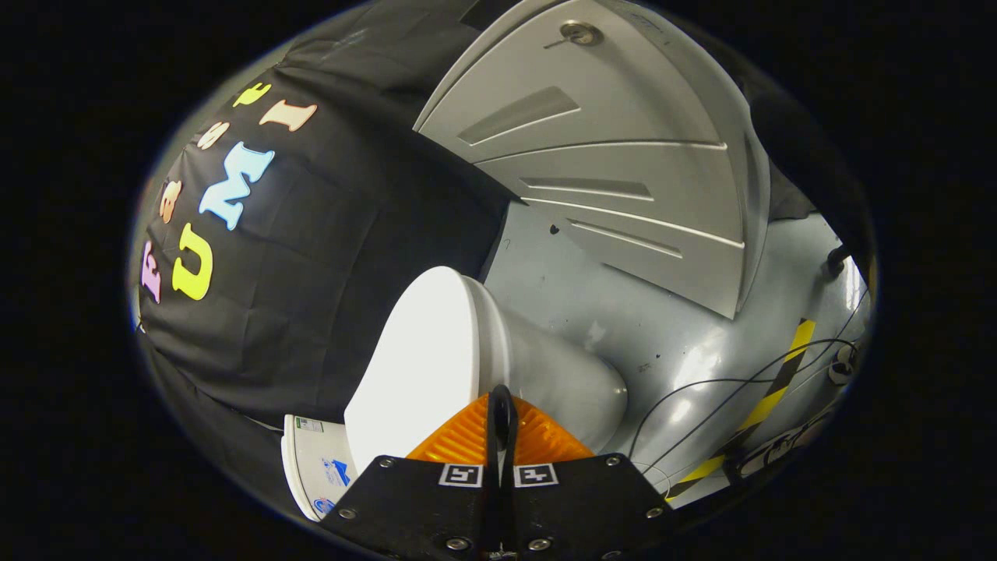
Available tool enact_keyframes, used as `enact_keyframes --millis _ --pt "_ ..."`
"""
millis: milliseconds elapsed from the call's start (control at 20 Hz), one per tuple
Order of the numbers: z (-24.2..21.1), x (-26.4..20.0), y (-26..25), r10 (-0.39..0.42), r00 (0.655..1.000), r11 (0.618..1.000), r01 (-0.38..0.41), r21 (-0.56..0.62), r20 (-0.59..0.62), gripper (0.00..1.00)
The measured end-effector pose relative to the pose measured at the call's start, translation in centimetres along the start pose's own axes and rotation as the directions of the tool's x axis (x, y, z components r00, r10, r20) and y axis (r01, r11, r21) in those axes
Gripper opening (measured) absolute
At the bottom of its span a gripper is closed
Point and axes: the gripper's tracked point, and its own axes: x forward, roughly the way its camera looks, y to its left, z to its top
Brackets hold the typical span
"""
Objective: Open the toilet lid.
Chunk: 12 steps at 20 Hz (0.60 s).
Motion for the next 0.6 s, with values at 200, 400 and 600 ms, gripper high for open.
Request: enact_keyframes --millis 200,400,600 --pt "0.6 -0.8 1.1 -0.001 1.000 0.997 0.003 -0.074 0.027 0.00" --pt "1.1 -2.0 2.6 0.009 0.999 0.995 -0.004 -0.104 0.046 0.00" --pt "1.7 -3.5 4.8 0.001 0.997 0.983 0.012 -0.184 0.071 0.00"
